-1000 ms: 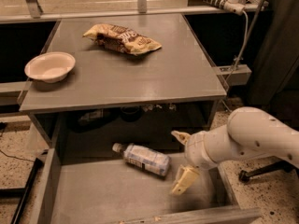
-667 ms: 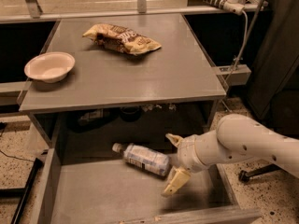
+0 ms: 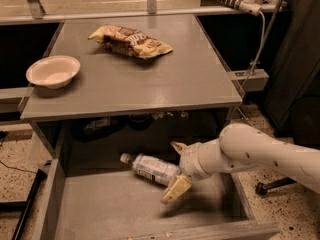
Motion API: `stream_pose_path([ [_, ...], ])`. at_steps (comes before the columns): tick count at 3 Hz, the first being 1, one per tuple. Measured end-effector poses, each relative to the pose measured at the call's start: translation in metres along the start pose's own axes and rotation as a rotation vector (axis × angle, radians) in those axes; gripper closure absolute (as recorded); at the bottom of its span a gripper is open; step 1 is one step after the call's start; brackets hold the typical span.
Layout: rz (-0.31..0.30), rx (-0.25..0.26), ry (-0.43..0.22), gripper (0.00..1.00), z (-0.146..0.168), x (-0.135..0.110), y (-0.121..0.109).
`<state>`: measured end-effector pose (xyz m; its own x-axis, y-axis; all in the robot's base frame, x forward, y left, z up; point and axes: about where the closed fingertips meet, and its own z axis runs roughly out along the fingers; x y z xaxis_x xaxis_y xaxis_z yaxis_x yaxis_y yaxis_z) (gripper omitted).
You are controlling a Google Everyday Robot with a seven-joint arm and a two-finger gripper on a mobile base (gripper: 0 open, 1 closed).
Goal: Pick blue plastic bottle from top drawer and place on counter
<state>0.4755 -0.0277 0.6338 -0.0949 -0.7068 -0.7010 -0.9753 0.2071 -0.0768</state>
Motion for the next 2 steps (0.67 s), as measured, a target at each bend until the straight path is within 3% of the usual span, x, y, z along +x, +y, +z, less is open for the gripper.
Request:
stream_pose_path([
  [1,0.041,-0.035,-0.018,0.00,0.0129,0.0022,0.0035],
  [2,0.042,-0.036,-0.018,0.19,0.0134,0.0025,0.0038],
])
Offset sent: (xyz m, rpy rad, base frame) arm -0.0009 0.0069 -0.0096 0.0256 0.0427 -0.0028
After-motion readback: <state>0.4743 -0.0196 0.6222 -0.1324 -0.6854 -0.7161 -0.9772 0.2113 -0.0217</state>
